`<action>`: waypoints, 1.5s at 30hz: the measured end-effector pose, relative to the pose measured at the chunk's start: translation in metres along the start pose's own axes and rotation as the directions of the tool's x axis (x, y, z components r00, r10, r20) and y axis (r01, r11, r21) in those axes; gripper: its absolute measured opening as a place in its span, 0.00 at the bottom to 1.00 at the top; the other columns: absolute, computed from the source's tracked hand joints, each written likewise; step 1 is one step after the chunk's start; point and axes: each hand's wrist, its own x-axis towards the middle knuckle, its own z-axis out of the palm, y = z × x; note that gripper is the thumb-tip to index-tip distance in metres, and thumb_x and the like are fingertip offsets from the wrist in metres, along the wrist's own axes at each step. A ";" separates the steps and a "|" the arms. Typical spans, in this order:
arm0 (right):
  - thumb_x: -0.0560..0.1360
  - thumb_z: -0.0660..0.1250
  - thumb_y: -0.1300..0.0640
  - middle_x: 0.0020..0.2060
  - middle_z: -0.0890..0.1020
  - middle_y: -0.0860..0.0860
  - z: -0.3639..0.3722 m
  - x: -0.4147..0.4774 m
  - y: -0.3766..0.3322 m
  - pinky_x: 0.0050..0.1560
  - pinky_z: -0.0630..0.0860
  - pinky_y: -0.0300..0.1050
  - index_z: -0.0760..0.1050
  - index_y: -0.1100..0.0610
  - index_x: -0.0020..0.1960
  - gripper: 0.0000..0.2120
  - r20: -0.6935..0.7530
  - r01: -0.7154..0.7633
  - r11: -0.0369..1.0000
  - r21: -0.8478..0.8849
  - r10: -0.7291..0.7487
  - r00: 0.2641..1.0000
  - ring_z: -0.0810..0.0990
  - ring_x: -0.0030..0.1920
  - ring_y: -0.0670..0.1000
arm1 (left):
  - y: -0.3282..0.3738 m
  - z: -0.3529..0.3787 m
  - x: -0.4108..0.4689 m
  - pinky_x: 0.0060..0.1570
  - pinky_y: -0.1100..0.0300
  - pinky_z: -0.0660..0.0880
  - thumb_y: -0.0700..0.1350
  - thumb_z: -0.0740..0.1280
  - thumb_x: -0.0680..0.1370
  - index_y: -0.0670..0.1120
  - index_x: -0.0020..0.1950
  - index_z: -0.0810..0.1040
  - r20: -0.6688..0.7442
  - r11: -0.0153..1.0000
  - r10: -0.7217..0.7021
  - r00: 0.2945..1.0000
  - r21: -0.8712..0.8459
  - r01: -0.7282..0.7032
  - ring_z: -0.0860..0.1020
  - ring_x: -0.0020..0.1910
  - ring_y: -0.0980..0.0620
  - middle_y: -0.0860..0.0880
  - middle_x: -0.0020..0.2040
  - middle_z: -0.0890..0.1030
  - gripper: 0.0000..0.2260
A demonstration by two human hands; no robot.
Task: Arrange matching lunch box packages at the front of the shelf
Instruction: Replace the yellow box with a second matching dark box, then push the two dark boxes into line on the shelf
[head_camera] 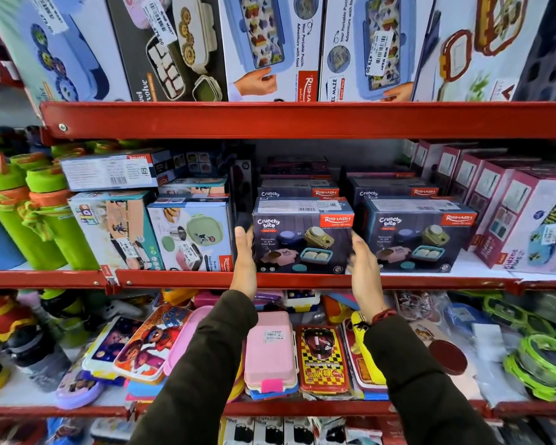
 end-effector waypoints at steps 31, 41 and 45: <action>0.86 0.58 0.56 0.68 0.73 0.55 -0.158 0.025 -0.024 0.60 0.68 0.23 0.72 0.59 0.70 0.15 -0.456 0.336 0.942 -0.027 -0.310 0.834 0.73 0.59 0.27 | -0.018 0.211 -0.060 0.75 0.78 0.51 0.50 0.56 0.88 0.54 0.83 0.55 0.133 0.914 0.359 0.924 0.148 -0.377 0.55 0.80 0.70 0.59 0.83 0.57 0.24; 0.84 0.49 0.35 0.75 0.72 0.45 -0.195 0.059 -0.022 0.79 0.61 0.46 0.65 0.49 0.79 0.30 -0.085 -0.032 0.991 0.127 0.043 0.995 0.69 0.76 0.48 | -0.019 0.232 -0.013 0.85 0.47 0.51 0.78 0.55 0.71 0.53 0.83 0.60 -0.080 0.997 -0.033 0.996 -0.075 0.027 0.60 0.83 0.52 0.53 0.84 0.62 0.46; 0.86 0.46 0.40 0.72 0.71 0.44 -0.202 0.049 -0.020 0.73 0.61 0.43 0.61 0.47 0.80 0.26 -0.057 -0.048 0.990 0.135 0.056 0.997 0.67 0.72 0.45 | -0.050 0.227 0.003 0.83 0.43 0.57 0.83 0.57 0.68 0.58 0.79 0.68 -0.059 0.988 -0.093 0.994 -0.126 0.085 0.67 0.80 0.50 0.54 0.81 0.70 0.45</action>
